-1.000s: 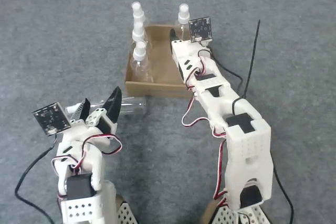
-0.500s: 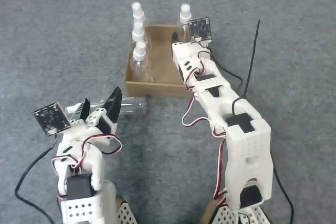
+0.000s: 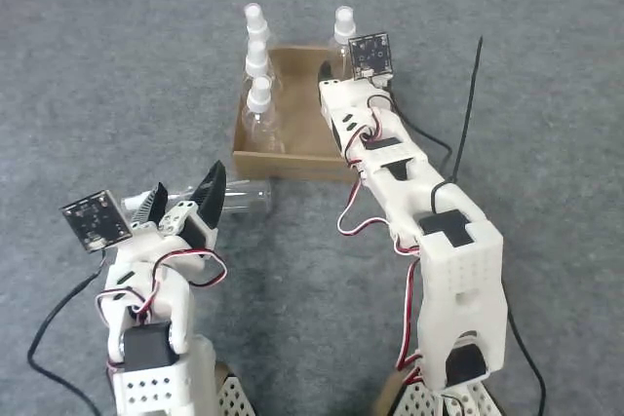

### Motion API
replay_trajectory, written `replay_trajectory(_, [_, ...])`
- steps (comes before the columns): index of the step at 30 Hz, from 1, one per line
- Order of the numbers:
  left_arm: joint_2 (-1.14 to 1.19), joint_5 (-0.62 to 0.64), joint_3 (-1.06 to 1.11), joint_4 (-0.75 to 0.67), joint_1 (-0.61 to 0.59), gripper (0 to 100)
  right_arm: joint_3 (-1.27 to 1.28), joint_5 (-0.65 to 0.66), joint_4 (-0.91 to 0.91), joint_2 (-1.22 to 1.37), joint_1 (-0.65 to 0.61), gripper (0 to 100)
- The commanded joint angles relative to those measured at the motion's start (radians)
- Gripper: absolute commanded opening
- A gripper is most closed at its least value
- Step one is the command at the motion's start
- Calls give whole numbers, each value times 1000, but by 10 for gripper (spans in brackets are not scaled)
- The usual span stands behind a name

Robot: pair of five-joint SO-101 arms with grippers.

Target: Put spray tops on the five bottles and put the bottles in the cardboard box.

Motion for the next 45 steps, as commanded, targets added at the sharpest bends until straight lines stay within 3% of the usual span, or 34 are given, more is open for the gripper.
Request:
replay_trajectory(1, [-25, -6, -8, 2, -5, 316, -2, -3, 31, -90, 13, 315])
replay_trajectory(17, [-25, -6, -8, 2, -6, 316, 138, -8, 173, -266, 12, 315])
replay_trajectory(45, [-25, -6, -10, 5, -6, 316, 169, -3, 835, -598, 8, 314])
